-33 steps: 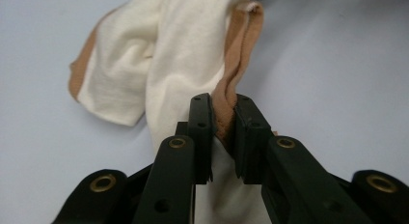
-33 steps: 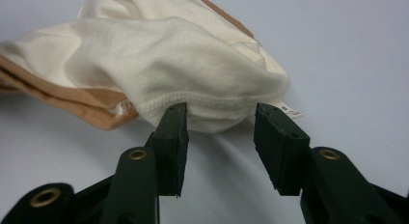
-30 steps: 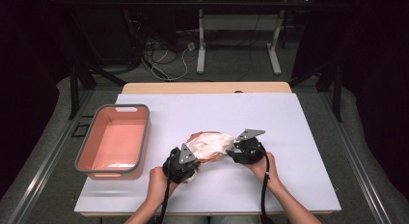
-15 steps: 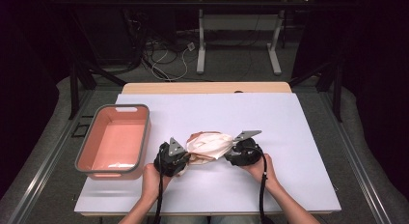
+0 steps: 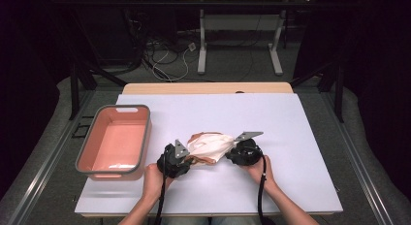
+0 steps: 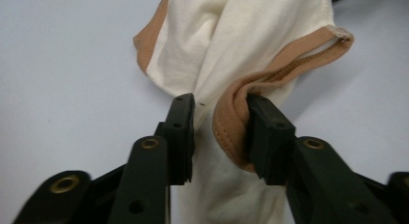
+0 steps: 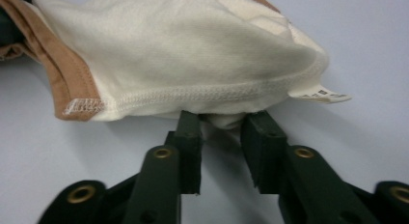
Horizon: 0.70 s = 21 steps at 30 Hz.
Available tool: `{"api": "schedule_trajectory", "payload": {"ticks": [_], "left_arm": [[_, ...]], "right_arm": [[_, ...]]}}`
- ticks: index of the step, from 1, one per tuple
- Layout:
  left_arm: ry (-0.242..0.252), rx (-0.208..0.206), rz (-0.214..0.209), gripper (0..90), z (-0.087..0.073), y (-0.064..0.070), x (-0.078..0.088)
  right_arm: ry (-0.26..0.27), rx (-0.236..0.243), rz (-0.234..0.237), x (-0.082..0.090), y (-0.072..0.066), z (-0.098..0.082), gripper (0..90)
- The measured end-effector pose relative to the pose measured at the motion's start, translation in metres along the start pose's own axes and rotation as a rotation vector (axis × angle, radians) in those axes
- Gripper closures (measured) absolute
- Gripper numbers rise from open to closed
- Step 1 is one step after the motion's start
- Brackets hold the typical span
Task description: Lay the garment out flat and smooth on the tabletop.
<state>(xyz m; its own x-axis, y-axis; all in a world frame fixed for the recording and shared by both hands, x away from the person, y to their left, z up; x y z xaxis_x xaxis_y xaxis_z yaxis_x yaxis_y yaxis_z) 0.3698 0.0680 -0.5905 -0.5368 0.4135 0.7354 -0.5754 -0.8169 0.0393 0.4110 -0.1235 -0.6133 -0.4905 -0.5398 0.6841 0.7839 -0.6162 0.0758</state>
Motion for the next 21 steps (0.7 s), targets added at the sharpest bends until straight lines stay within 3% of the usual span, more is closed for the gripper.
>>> {"api": "schedule_trajectory", "payload": {"ticks": [2,5,8,10,15,21], "left_arm": [[-0.001,-0.017,0.012,57.3,0.000,0.004,-0.001],[-0.005,-0.067,0.023,57.5,0.000,0.008,-0.003],[0.001,-0.104,0.031,68.5,0.000,0.010,-0.005],[0.001,-0.099,0.022,74.5,0.000,0.010,-0.004],[0.044,-0.038,-0.014,79.5,0.004,0.007,0.001],[0.087,0.068,-0.100,80.5,0.009,0.003,0.007]], "right_arm": [[0.000,0.000,-0.003,0.001,0.000,0.000,77.4],[0.009,0.004,-0.007,0.001,0.000,0.002,81.6],[0.008,0.020,-0.006,0.004,-0.001,0.003,83.2],[0.018,0.017,-0.011,0.007,-0.001,0.005,83.7],[0.025,0.032,-0.025,0.015,0.001,0.008,84.4],[0.035,0.036,-0.045,0.030,0.006,0.010,84.9]]}}
Point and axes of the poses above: each handheld gripper's, and its own axes: x roughly backward along the jaws, z roughly out of its top, y roughly to its right, the point moved 8 cm from there along -x, roughly forward along the jaws, and after that the axes turned 15 degrees about x, right-handed, at the moved point
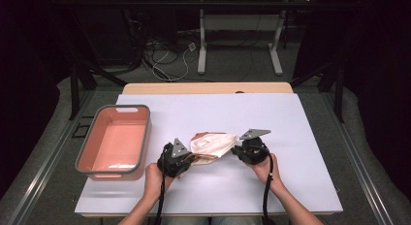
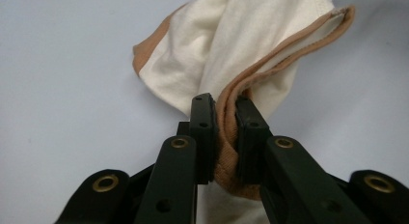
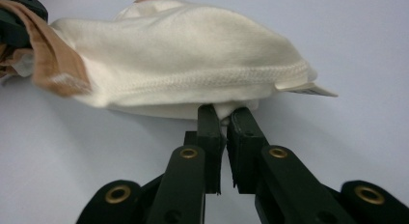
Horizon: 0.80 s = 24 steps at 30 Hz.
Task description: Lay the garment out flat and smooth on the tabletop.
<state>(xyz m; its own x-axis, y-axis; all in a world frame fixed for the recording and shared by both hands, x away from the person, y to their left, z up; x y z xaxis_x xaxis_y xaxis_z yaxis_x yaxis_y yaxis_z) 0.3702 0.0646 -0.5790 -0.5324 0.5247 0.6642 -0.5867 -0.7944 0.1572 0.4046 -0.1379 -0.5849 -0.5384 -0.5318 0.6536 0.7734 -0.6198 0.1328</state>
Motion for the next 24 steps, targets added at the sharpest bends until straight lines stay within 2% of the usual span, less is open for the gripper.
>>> {"api": "schedule_trajectory", "payload": {"ticks": [4,7,12,15,21,23,24], "left_arm": [[-0.008,0.062,-0.046,80.7,0.000,-0.002,0.001],[-0.030,0.090,-0.059,80.7,-0.003,-0.006,-0.002],[-0.058,0.089,-0.048,79.7,-0.006,-0.010,-0.007],[-0.067,0.061,-0.028,75.7,-0.006,-0.009,-0.007],[-0.073,-0.015,0.004,54.6,-0.005,0.000,-0.008],[-0.073,-0.035,0.006,51.9,-0.004,0.003,-0.009],[-0.057,-0.044,0.002,51.7,-0.003,0.005,-0.009]], "right_arm": [[0.000,-0.004,-0.008,0.011,0.003,-0.001,85.0],[-0.022,-0.002,-0.014,0.017,0.004,-0.004,85.0],[-0.045,0.003,-0.004,0.009,0.002,-0.008,84.6],[-0.048,0.013,0.004,0.006,0.000,-0.008,83.9],[-0.039,0.009,0.003,0.006,0.000,-0.008,83.4],[-0.038,0.011,0.001,0.006,0.000,-0.007,83.3],[-0.037,0.015,-0.001,0.006,0.000,-0.007,83.3]]}}
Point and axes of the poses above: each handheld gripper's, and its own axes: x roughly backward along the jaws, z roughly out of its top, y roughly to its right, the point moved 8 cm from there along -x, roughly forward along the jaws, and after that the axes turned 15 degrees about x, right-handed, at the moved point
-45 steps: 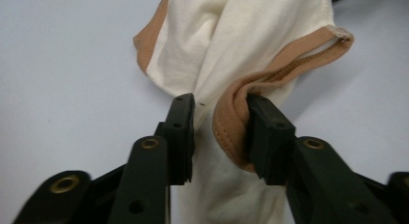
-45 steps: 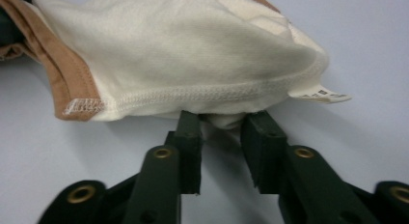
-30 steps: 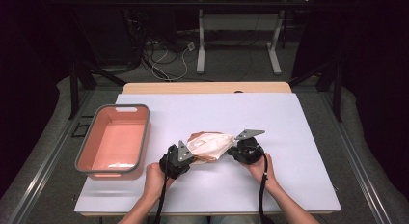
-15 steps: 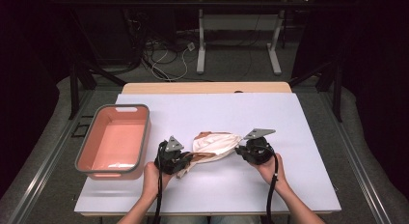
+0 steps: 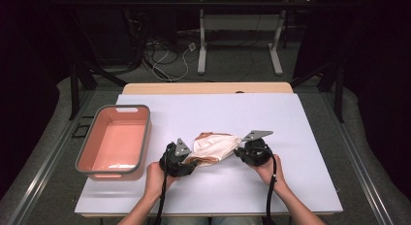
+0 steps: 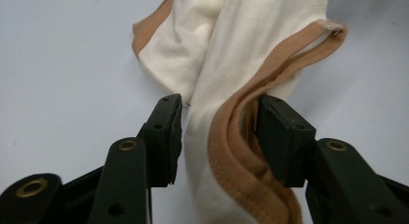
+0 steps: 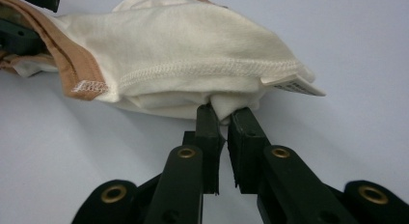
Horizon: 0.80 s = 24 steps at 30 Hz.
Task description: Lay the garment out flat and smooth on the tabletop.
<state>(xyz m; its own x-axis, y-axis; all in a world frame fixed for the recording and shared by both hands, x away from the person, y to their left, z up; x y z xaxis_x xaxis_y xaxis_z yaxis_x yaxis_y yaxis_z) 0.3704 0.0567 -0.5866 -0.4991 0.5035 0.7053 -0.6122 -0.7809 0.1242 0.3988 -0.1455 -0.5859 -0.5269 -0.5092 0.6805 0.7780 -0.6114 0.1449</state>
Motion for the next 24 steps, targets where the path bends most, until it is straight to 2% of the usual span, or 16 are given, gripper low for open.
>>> {"api": "schedule_trajectory", "payload": {"ticks": [2,5,9,10,14,24], "left_arm": [[0.005,-0.028,0.010,51.7,0.001,0.004,0.000],[0.021,-0.069,0.019,57.0,0.003,0.008,0.000],[0.018,-0.110,0.035,71.7,0.003,0.011,-0.002],[0.021,-0.109,0.036,77.2,0.003,0.011,-0.002],[0.025,-0.090,0.040,82.7,0.003,0.007,-0.003],[0.047,-0.020,0.074,84.7,0.004,-0.009,0.000]], "right_arm": [[0.010,-0.001,0.004,0.000,-0.001,0.001,83.2],[0.007,0.005,0.001,0.000,-0.001,0.001,83.2],[0.006,0.006,-0.003,0.001,-0.001,0.002,83.3],[0.006,0.007,-0.003,0.001,-0.001,0.002,83.3],[0.004,0.007,-0.003,0.001,-0.001,0.002,83.5],[0.000,0.015,0.004,0.001,-0.002,0.001,83.7]]}}
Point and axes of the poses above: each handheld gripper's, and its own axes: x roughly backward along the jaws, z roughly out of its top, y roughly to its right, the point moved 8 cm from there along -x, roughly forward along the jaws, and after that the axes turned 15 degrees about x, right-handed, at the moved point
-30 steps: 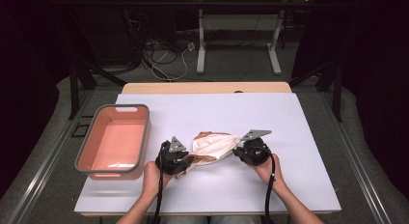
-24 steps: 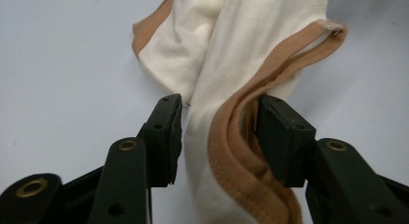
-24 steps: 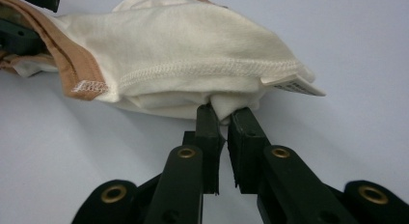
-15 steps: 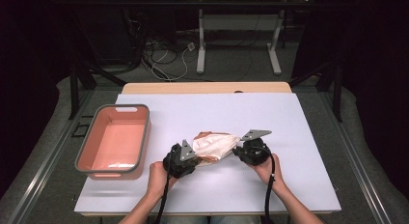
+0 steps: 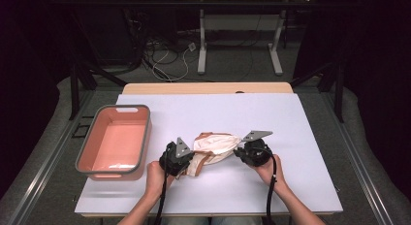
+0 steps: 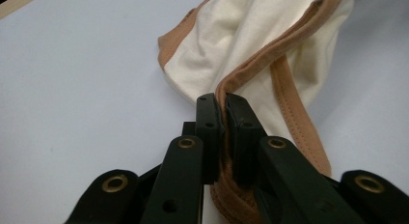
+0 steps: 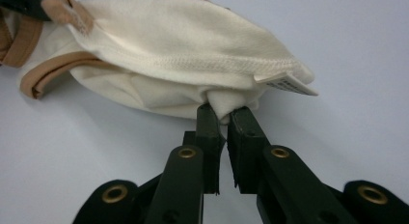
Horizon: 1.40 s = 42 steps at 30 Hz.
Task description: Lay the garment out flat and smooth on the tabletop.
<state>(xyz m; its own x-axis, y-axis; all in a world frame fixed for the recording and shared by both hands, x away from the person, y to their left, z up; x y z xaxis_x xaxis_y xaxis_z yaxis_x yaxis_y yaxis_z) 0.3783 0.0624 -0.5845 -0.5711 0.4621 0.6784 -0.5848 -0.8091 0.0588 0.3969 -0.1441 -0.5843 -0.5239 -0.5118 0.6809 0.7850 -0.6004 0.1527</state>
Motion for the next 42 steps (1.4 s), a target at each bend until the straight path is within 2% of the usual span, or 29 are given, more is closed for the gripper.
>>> {"api": "schedule_trajectory", "payload": {"ticks": [6,7,10,13,18,22,24,26,28,32,34,35,42], "left_arm": [[0.012,0.027,0.014,84.8,0.000,-0.007,0.001],[0.012,0.028,0.014,84.8,0.001,-0.008,0.001],[0.018,0.040,0.017,84.8,0.001,-0.010,0.001],[0.021,0.046,0.018,84.8,0.001,-0.012,0.001],[0.028,0.060,0.016,84.8,0.001,-0.015,0.001],[0.026,0.075,0.015,84.8,0.000,-0.017,0.001],[0.028,0.078,0.024,84.7,0.000,-0.019,0.002],[0.026,0.097,0.015,84.7,-0.001,-0.020,0.002],[0.006,0.092,0.002,84.3,-0.002,-0.021,0.002],[0.004,0.083,0.001,82.9,-0.002,-0.018,0.001],[-0.002,0.067,0.003,81.1,-0.002,-0.018,0.001],[0.002,0.066,0.004,79.8,-0.002,-0.017,0.001],[-0.037,-0.001,0.006,59.2,-0.003,-0.005,-0.002]], "right_arm": [[-0.008,0.002,0.000,0.000,0.000,-0.001,83.7],[0.008,0.001,0.000,-0.001,-0.001,0.000,83.7],[-0.028,0.000,0.016,0.000,-0.002,-0.003,83.7],[-0.021,-0.001,0.010,-0.003,-0.001,-0.003,83.7],[-0.049,-0.004,0.023,-0.003,-0.002,-0.006,83.9],[-0.079,-0.007,0.022,-0.003,0.000,-0.010,85.5],[-0.079,-0.012,0.014,-0.003,0.001,-0.011,88.3],[-0.081,-0.019,0.002,-0.002,0.005,-0.013,88.3],[-0.075,-0.030,0.016,-0.002,0.006,-0.013,83.2],[-0.054,-0.007,0.046,-0.002,0.001,-0.009,70.8],[-0.063,-0.004,0.074,-0.002,-0.005,-0.007,66.4],[-0.053,0.006,0.067,-0.002,-0.005,-0.006,63.1],[-0.029,-0.004,0.050,-0.003,-0.004,-0.004,66.3]]}}
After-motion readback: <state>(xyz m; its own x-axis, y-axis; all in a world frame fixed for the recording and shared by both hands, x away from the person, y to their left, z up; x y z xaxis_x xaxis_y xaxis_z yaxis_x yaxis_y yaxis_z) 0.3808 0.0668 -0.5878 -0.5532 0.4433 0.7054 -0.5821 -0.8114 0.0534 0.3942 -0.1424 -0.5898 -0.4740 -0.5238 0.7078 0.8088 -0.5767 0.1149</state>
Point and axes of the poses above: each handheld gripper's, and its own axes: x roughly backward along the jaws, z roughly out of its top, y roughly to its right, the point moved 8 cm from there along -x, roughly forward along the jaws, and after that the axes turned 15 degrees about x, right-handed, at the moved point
